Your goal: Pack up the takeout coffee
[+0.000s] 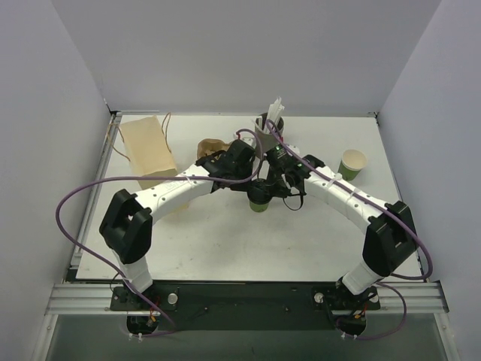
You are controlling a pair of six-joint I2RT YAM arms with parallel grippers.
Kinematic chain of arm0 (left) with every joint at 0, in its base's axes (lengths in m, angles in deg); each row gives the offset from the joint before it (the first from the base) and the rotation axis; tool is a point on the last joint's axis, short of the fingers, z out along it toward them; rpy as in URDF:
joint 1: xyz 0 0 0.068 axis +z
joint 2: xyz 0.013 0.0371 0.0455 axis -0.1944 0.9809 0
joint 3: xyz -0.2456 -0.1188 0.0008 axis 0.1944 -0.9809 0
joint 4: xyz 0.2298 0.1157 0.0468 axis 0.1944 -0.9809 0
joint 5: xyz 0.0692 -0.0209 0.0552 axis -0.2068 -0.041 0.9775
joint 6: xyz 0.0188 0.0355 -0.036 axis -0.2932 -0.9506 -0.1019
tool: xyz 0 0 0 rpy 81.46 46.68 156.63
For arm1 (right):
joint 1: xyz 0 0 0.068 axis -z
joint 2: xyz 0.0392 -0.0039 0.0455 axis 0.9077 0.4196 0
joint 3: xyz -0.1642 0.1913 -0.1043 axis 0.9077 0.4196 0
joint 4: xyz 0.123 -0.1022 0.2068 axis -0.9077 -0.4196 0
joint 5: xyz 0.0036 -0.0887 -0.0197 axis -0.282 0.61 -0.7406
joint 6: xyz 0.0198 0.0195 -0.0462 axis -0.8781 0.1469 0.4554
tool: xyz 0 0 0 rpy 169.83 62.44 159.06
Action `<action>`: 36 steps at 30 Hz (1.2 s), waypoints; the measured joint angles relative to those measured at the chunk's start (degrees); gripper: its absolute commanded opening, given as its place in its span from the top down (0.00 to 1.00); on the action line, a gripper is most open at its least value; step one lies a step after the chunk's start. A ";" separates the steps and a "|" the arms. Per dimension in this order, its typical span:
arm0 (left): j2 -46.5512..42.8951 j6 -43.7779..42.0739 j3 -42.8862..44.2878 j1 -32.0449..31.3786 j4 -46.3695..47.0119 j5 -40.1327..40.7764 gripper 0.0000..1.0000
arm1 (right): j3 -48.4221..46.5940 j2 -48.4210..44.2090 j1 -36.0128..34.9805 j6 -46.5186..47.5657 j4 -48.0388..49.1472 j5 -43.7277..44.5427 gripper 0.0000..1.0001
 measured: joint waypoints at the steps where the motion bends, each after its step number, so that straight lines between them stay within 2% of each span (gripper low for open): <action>1: 0.15 -0.22 0.31 0.00 -0.33 0.04 0.78 | 0.66 -0.46 0.00 -0.37 0.68 0.00 0.81; 9: 1.46 -2.78 2.78 0.28 -2.29 1.09 0.78 | 2.99 -1.64 -1.92 -3.58 3.02 0.07 0.80; 14: 3.02 -5.51 5.62 1.07 -3.54 1.27 0.77 | 2.56 -1.75 -4.33 -5.44 3.21 -0.68 0.71; 15: 3.23 -5.95 5.90 1.07 -3.50 1.11 0.74 | 2.32 -1.68 -4.61 -5.57 3.02 -1.05 0.69; 19: 3.45 -7.06 6.10 1.03 -2.84 -0.22 0.71 | 1.18 -0.90 -5.20 -5.53 1.36 -4.02 0.68; 30: 3.45 -9.62 6.71 1.07 -3.32 -2.19 0.60 | -9.25 0.11 -1.27 -2.71 -5.53 -5.92 0.68; 36: 3.67 -10.36 8.26 0.92 -6.36 -3.63 0.53 | -10.56 0.09 1.22 1.79 -5.49 -6.21 0.66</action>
